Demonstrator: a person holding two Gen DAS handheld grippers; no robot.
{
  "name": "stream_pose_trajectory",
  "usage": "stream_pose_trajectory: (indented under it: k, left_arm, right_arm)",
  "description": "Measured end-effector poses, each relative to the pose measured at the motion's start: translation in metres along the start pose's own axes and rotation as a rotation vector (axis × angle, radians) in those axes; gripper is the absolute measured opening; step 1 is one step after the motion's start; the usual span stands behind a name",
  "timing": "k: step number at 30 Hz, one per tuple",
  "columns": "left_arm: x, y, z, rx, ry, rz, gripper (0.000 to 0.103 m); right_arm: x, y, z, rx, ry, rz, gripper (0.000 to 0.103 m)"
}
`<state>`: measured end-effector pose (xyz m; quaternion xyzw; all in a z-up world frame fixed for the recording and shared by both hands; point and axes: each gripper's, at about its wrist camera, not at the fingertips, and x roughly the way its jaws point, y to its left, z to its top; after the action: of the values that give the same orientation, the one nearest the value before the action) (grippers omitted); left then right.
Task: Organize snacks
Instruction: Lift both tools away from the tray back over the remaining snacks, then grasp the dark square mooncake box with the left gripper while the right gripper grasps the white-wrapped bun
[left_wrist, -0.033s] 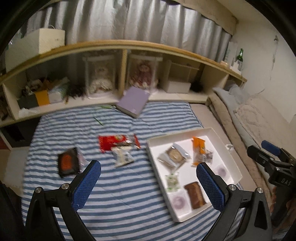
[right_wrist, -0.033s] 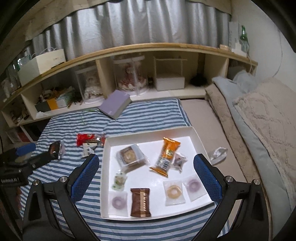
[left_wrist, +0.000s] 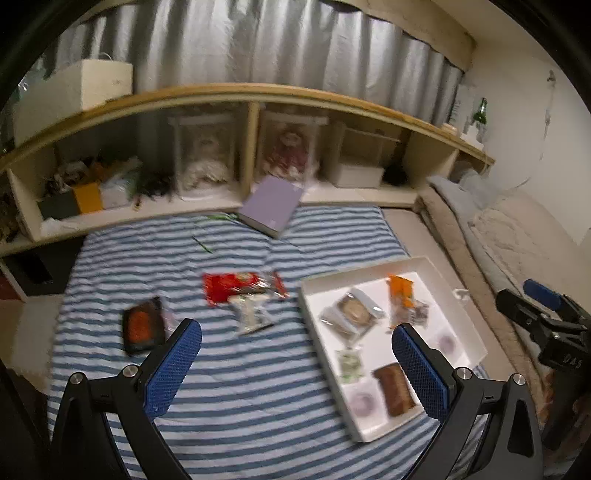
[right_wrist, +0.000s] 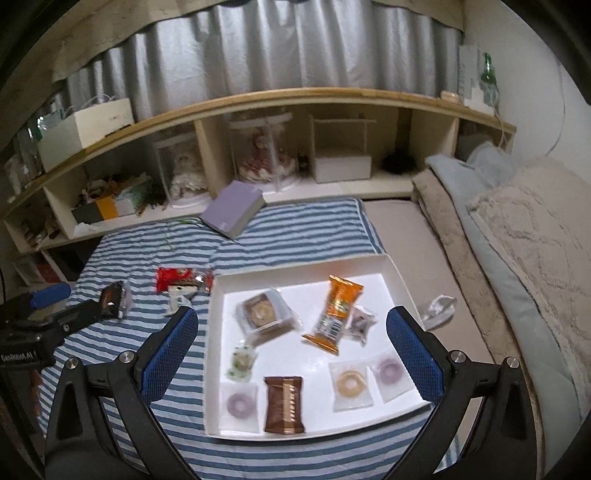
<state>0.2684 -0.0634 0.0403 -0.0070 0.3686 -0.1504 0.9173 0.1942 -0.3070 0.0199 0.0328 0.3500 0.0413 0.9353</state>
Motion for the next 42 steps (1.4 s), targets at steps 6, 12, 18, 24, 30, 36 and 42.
stream_pose_trajectory:
  k: [6, 12, 18, 24, 30, 36, 42]
  left_arm:
    - [-0.027, 0.038, -0.001, -0.008, -0.036, 0.034, 0.103]
    - [-0.041, 0.075, -0.002, -0.024, -0.067, 0.039, 0.103]
    - [-0.021, 0.119, -0.001, -0.069, -0.061, 0.08, 0.103]
    - [0.032, 0.155, 0.008, -0.105, 0.019, 0.078, 0.103]
    - [0.096, 0.184, 0.022, -0.127, 0.126, 0.055, 0.103]
    - [0.163, 0.212, 0.024, -0.225, 0.233, -0.006, 0.103]
    - [0.199, 0.234, 0.038, -0.212, 0.19, -0.076, 0.103]
  right_arm:
    - [-0.005, 0.024, 0.007, 0.012, -0.067, 0.044, 0.103]
    - [-0.004, 0.049, 0.012, 0.013, -0.138, 0.095, 0.103]
    - [0.019, 0.079, 0.022, -0.001, -0.141, 0.112, 0.103]
    - [0.064, 0.103, 0.028, 0.025, -0.091, 0.171, 0.103]
    - [0.125, 0.124, 0.023, 0.029, 0.012, 0.188, 0.103]
    - [0.193, 0.142, 0.011, 0.066, 0.214, 0.247, 0.103]
    - [0.242, 0.164, -0.004, 0.046, 0.347, 0.275, 0.085]
